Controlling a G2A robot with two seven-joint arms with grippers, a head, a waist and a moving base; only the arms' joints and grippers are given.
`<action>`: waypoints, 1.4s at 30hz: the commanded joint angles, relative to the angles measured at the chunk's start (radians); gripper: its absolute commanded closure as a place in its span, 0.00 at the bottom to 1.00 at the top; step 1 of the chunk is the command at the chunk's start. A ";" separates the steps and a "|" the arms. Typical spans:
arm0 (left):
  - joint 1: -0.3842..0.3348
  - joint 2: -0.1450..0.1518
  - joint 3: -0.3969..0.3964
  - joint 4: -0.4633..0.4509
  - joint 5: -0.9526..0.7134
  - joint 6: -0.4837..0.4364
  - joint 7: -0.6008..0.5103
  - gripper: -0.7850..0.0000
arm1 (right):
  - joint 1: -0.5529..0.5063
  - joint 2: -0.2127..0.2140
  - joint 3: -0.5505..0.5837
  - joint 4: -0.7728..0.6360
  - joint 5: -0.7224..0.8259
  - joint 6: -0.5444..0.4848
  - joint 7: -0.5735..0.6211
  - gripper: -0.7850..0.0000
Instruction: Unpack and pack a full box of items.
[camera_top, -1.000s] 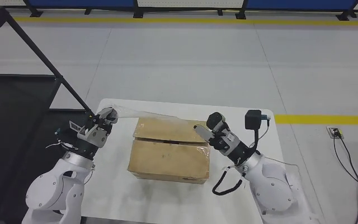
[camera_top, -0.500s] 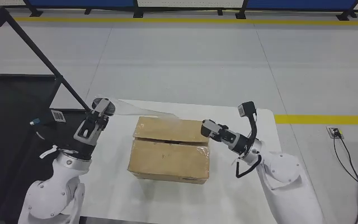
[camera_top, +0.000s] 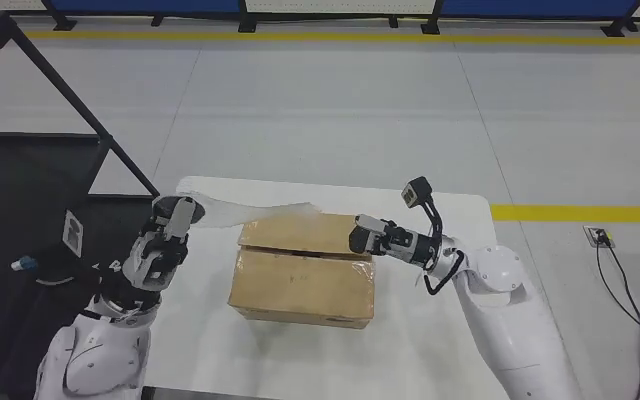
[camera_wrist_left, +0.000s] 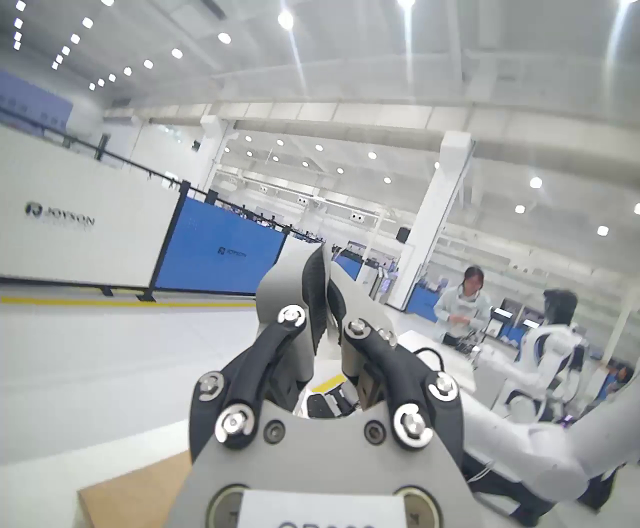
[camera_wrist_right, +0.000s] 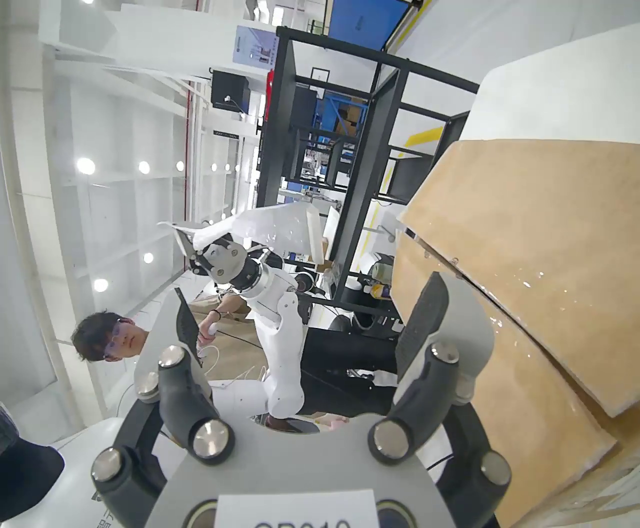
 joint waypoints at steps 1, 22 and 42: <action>-0.008 -0.009 0.011 0.028 0.019 0.024 0.132 1.00 | 0.025 0.000 -0.018 0.021 -0.009 0.012 0.013 0.00; 0.104 -0.021 0.069 -0.073 -0.639 0.481 -0.188 1.00 | 0.155 -0.020 -0.157 0.211 0.143 0.017 0.155 0.00; 0.122 -0.024 0.083 -0.083 -0.623 0.468 -0.191 1.00 | 0.066 0.020 -0.056 0.065 0.105 0.023 0.097 0.00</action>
